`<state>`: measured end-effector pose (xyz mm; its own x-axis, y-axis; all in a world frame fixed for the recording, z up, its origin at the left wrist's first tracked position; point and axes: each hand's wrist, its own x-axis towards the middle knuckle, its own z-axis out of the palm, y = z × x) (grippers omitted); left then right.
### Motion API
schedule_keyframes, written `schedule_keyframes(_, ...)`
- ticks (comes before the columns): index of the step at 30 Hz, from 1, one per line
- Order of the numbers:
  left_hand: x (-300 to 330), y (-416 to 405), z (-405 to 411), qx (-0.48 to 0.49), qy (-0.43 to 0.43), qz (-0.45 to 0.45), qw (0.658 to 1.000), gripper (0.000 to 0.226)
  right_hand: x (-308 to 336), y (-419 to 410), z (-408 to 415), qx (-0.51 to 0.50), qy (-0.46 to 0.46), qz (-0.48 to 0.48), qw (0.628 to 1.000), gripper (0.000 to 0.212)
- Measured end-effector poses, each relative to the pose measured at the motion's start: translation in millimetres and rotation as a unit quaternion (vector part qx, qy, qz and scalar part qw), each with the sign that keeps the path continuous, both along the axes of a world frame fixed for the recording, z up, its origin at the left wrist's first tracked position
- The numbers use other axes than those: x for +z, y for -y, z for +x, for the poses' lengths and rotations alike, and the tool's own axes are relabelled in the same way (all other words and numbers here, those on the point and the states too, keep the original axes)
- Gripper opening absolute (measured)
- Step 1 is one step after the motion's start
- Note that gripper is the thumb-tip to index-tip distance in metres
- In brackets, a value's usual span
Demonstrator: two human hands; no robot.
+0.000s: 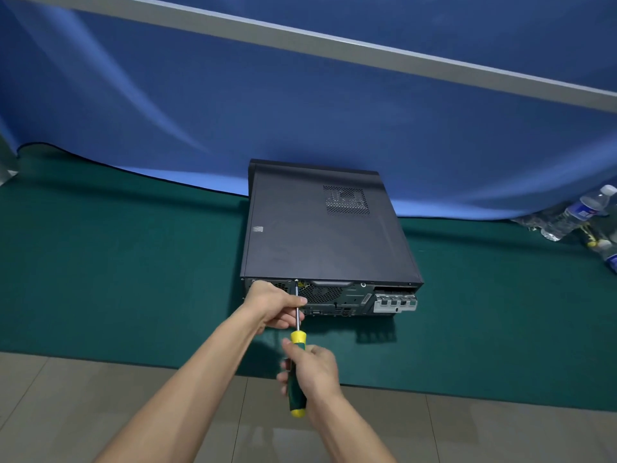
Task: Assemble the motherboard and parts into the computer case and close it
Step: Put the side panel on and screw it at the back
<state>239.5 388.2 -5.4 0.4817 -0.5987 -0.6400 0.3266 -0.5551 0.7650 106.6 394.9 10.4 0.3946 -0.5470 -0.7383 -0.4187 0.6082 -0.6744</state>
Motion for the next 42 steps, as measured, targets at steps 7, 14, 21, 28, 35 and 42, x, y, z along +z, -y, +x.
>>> schedule_keyframes(7, 7.3, -3.6, -1.8, -0.047, -0.088, -0.030, 0.995, 0.022, 1.0, 10.4, -9.5, -0.107, 0.208, 0.279, 0.931, 0.029)
schedule_keyframes(14, 7.1, 0.7, -4.3, -0.034, -0.002, 0.005, 0.999, 0.020, 12.5, 11.6, -11.7, 0.065, 0.058, 0.130, 0.988, 0.025)
schedule_keyframes(21, 9.1, 0.8, -6.3, -0.036, 0.007, -0.008, 0.999, 0.020, 0.3, 6.4, -6.6, -0.083, 0.110, 0.189, 0.972, 0.022)
schedule_keyframes(28, 5.5, 4.8, -10.9, -0.014, -0.001, -0.015, 1.000, 0.020, 3.8, 16.9, -13.5, 0.021, 0.076, 0.132, 0.988, 0.033)
schedule_keyframes(35, 0.7, 0.6, -13.8, 0.022, 0.000, -0.023, 0.999, 0.022, -6.1, -0.1, -0.4, 0.006, -0.009, -0.056, 0.998, 0.029)
schedule_keyframes(42, 3.4, 4.6, -30.8, 0.046, 0.035, -0.038, 0.998, 0.028, 6.7, 25.7, -17.5, 0.075, -0.038, -0.081, 0.993, 0.032)
